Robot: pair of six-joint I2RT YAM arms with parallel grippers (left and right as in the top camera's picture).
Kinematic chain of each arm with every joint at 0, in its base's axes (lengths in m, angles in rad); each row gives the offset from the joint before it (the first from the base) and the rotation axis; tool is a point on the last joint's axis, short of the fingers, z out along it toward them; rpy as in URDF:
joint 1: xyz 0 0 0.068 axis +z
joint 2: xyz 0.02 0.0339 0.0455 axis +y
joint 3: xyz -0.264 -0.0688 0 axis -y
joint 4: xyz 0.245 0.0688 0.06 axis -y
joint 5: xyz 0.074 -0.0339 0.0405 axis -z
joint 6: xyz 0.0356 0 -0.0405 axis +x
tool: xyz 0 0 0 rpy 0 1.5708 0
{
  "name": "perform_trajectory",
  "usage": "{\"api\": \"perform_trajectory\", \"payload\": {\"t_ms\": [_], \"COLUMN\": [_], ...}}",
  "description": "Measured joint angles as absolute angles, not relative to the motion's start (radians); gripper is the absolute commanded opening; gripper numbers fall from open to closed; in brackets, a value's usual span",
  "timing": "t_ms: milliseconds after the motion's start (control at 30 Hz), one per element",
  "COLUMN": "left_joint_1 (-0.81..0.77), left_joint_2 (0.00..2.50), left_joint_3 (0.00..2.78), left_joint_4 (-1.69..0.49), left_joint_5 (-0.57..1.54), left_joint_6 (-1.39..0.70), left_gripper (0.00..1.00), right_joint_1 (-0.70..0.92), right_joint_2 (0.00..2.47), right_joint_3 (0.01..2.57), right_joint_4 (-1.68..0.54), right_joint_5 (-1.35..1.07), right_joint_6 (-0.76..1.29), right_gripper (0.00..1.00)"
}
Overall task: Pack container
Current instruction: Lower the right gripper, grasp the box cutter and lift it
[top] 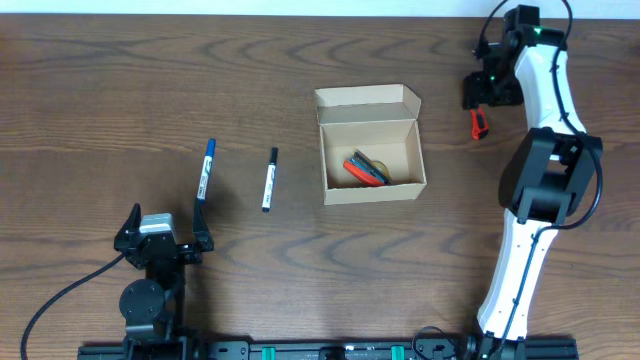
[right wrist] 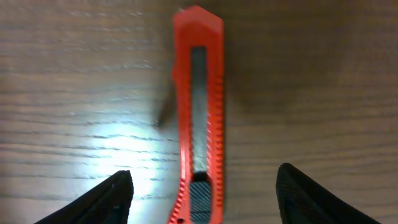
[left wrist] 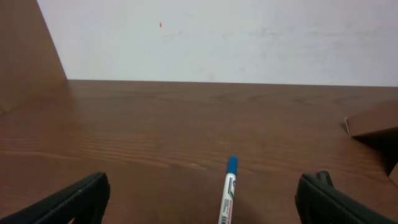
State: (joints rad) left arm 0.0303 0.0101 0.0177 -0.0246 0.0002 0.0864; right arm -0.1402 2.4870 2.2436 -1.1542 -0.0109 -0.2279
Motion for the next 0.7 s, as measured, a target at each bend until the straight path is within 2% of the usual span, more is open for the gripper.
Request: {"api": "perform_trajectory", "payload": {"t_ms": [700], "left_joint_1": [0.03], "left_joint_2": [0.01], "left_joint_3": [0.018], "left_joint_4": [-0.025], "left_joint_5": [0.0], "left_joint_6": [0.086], "left_gripper": [0.95], "right_joint_1": [-0.13], "right_joint_2": [2.527], "right_joint_3": [2.243], "right_joint_4": [-1.122], "right_joint_5": [-0.011], "right_joint_6": [-0.23], "right_gripper": [0.63]}}
